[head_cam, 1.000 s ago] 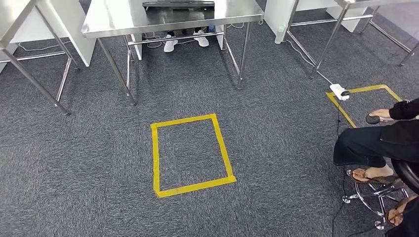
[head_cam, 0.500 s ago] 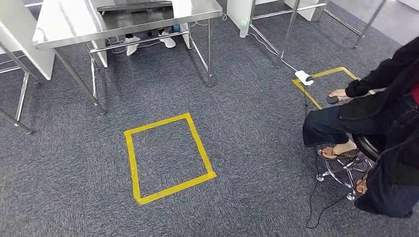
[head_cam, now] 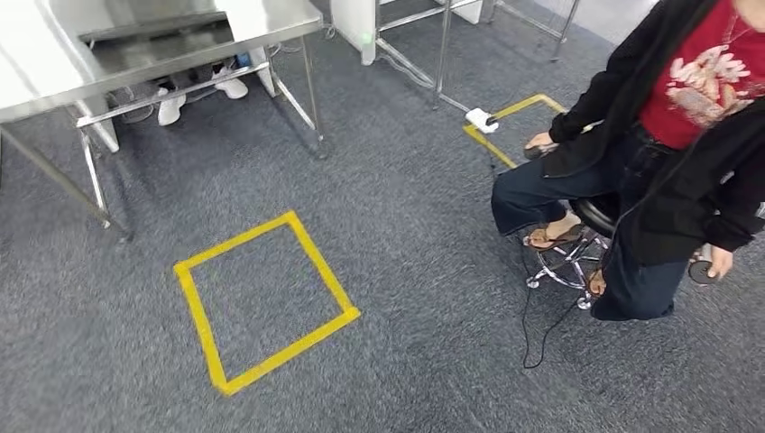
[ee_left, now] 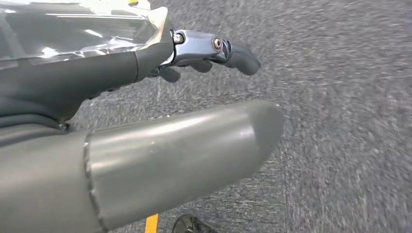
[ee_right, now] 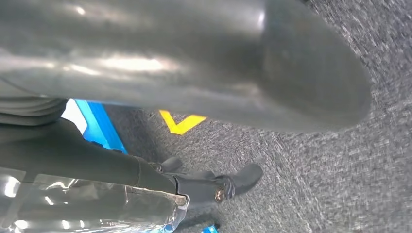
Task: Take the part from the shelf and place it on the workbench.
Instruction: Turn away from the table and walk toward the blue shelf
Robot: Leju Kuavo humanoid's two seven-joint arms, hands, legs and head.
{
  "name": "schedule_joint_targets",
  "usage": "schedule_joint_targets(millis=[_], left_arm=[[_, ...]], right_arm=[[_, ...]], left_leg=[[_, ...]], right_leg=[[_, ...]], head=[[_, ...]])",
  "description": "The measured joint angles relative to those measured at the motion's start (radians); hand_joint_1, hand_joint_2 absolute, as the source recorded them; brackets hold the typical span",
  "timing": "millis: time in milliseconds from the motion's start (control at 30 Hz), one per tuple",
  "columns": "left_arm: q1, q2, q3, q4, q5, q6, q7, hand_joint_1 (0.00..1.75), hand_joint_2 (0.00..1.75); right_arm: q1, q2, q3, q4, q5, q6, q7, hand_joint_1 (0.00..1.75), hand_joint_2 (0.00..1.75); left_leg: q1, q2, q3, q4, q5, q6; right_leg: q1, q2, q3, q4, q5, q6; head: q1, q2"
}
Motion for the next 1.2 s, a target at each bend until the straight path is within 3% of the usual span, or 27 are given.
schedule_joint_targets(millis=[67,133,200,233,267,300,333,367,433,467,500,567,600,667,733,800,833,867,933,967,1033,1100,1133,1200], left_arm=[[-0.002,0.001,0.0,0.0,0.001,0.001,0.002,0.0,0.0],[-0.003,0.002,0.0,0.0,0.005,0.002,0.003,0.0,0.0],[-0.001,0.002,0.001,0.001,0.01,0.003,0.004,0.0,0.0],[0.001,0.002,0.002,0.001,0.013,0.004,0.007,0.0,0.0],[0.002,0.002,0.002,0.002,0.015,0.006,0.011,0.0,0.0],[0.003,0.001,0.002,0.002,0.017,0.01,0.017,0.0,0.0],[0.004,0.0,0.002,0.002,0.016,0.016,0.025,0.0,0.0],[0.004,-0.001,0.002,0.002,0.013,0.024,0.034,0.0,0.0],[0.005,-0.002,0.002,0.002,0.003,0.044,0.055,0.0,0.0],[0.005,-0.003,0.002,0.003,0.0,0.056,0.066,0.0,0.0],[0.006,-0.005,0.002,0.003,-0.001,0.066,0.074,0.0,0.0],[0.005,-0.01,0.002,0.003,0.001,0.085,0.085,0.0,0.0],[0.004,-0.013,0.002,0.003,0.002,0.093,0.089,0.0,0.0],[0.004,-0.016,0.002,0.004,0.003,0.111,0.098,0.0,0.0],[0.006,-0.018,0.003,0.004,0.003,0.129,0.109,0.0,0.0],[0.008,-0.02,0.003,0.004,0.001,0.151,0.116,0.0,0.0],[0.008,-0.021,0.003,0.004,-0.001,0.165,0.119,0.0,0.0],[0.008,-0.024,0.003,0.004,-0.002,0.178,0.121,0.0,0.0],[0.006,-0.029,0.003,0.004,-0.007,0.196,0.122,0.0,0.0],[0.005,-0.03,0.003,0.004,-0.011,0.202,0.122,0.0,0.0],[0.003,-0.032,0.002,0.004,-0.02,0.208,0.122,0.0,0.0],[-0.002,-0.034,0.002,0.004,-0.026,0.211,0.122,0.0,0.0],[-0.003,-0.035,0.002,0.004,-0.028,0.211,0.122,0.0,0.0],[-0.002,-0.035,0.002,0.004,-0.032,0.212,0.121,0.0,0.0]], right_arm=[[0.0,-0.001,-0.001,0.0,0.0,0.003,0.001,0.0,0.0],[0.0,-0.002,-0.002,0.0,0.0,0.01,0.003,0.0,0.0],[0.0,0.0,-0.003,0.0,0.0,0.022,0.009,0.0,0.0],[0.0,0.001,-0.003,0.0,0.001,0.028,0.014,0.0,0.0],[0.0,0.002,-0.003,0.0,0.003,0.032,0.021,0.0,0.0],[0.001,0.003,-0.003,0.001,0.006,0.033,0.031,0.0,0.0],[0.002,0.004,-0.003,0.001,0.011,0.034,0.042,0.0,0.0],[0.003,0.005,-0.003,0.002,0.016,0.033,0.053,0.0,0.0],[0.002,0.007,-0.003,0.002,0.029,0.032,0.072,0.0,0.0],[0.001,0.01,-0.002,0.002,0.037,0.031,0.079,0.0,0.0],[0.0,0.012,0.0,0.002,0.045,0.029,0.084,0.0,0.0],[0.001,0.015,0.003,0.002,0.061,0.025,0.097,0.0,0.0],[0.003,0.016,0.004,0.003,0.067,0.022,0.103,0.0,0.0],[0.004,0.018,0.006,0.003,0.078,0.015,0.114,0.0,0.0],[0.001,0.019,0.01,0.003,0.086,0.009,0.121,0.0,0.0],[0.001,0.02,0.013,0.003,0.091,0.006,0.126,0.0,0.0],[0.002,0.02,0.013,0.003,0.093,0.003,0.128,0.0,0.0],[0.003,0.019,0.014,0.003,0.094,0.0,0.132,0.0,0.0],[0.002,0.019,0.014,0.003,0.096,-0.005,0.137,0.0,0.0],[0.001,0.019,0.015,0.003,0.097,-0.007,0.139,0.0,0.0],[-0.002,0.019,0.016,0.003,0.099,-0.012,0.141,0.0,0.0],[0.0,0.019,0.016,0.003,0.1,-0.017,0.141,0.0,0.0],[0.001,0.019,0.016,0.003,0.102,-0.019,0.141,0.0,0.0],[0.0,0.02,0.016,0.003,0.106,-0.023,0.142,0.0,0.0]], left_leg=[[0.002,0.015,0.005,0.001,-0.003,-0.014],[0.01,-0.015,-0.003,0.029,-0.031,-0.027],[0.015,-0.075,-0.047,0.135,-0.108,-0.035],[0.015,-0.093,-0.077,0.207,-0.149,-0.036],[0.015,-0.1,-0.102,0.267,-0.174,-0.036],[0.015,-0.103,-0.114,0.297,-0.179,-0.035],[0.015,-0.104,-0.107,0.289,-0.164,-0.033],[0.016,-0.11,-0.083,0.242,-0.131,-0.03],[0.018,-0.151,-0.015,0.104,-0.064,-0.021],[0.019,-0.171,0.008,0.053,-0.046,-0.017],[0.018,-0.184,0.019,0.027,-0.04,-0.014],[0.012,-0.171,0.02,0.017,-0.038,-0.006],[0.01,-0.158,0.02,0.013,-0.033,0.002],[0.01,-0.13,0.018,0.002,-0.021,0.019],[0.007,-0.099,0.013,-0.002,-0.017,0.028],[0.003,-0.068,0.009,0.0,-0.016,0.029],[0.002,-0.054,0.008,0.0,-0.016,0.029],[0.002,-0.041,0.008,0.001,-0.016,0.028],[0.0,-0.019,0.01,0.003,-0.018,0.024],[-0.002,-0.01,0.012,0.006,-0.02,0.02],[-0.005,0.006,0.016,0.008,-0.024,0.008],[-0.002,0.012,0.019,0.009,-0.027,-0.004],[0.001,-0.005,0.016,0.019,-0.038,-0.011],[0.007,-0.063,-0.016,0.098,-0.097,-0.021]], right_leg=[[0.001,0.02,-0.006,0.003,0.006,-0.021],[-0.005,0.04,-0.007,0.0,0.014,-0.039],[-0.008,0.06,-0.011,0.0,0.023,-0.052],[-0.007,0.071,-0.016,0.0,0.026,-0.057],[-0.005,0.083,-0.019,0.001,0.028,-0.059],[-0.003,0.096,-0.021,0.002,0.03,-0.058],[-0.002,0.11,-0.021,0.002,0.031,-0.056],[-0.002,0.124,-0.021,0.003,0.032,-0.055],[0.0,0.15,-0.022,0.006,0.034,-0.05],[0.002,0.162,-0.025,0.009,0.036,-0.046],[0.004,0.173,-0.031,0.01,0.039,-0.04],[0.005,0.195,-0.044,0.009,0.047,-0.024],[0.004,0.194,-0.052,0.012,0.046,-0.018],[0.008,0.152,-0.085,0.067,0.016,-0.018],[0.01,0.099,-0.146,0.195,-0.047,-0.027],[0.008,0.085,-0.185,0.297,-0.086,-0.023],[0.007,0.081,-0.175,0.295,-0.083,-0.016],[0.006,0.075,-0.143,0.249,-0.066,-0.007],[0.006,0.037,-0.05,0.098,-0.021,0.005],[0.008,0.02,-0.017,0.04,-0.005,0.003],[0.014,0.011,-0.005,0.005,0.004,-0.011],[0.008,0.03,-0.007,0.002,0.009,-0.027],[0.004,0.04,-0.006,0.0,0.013,-0.036],[-0.005,0.06,-0.005,-0.003,0.022,-0.05]], head=[[-0.002,0.0],[-0.003,0.0],[-0.005,0.0],[-0.005,0.0],[-0.005,0.0],[-0.005,0.0],[-0.005,0.0],[-0.005,0.0],[-0.005,0.0],[-0.005,0.0],[-0.004,0.0],[-0.004,0.0],[-0.004,0.0],[0.0,0.0],[0.005,0.0],[0.006,0.0],[0.006,0.0],[0.006,0.0],[0.006,0.0],[0.005,0.0],[0.004,0.0],[0.003,0.0],[0.003,0.0],[0.001,0.0]])
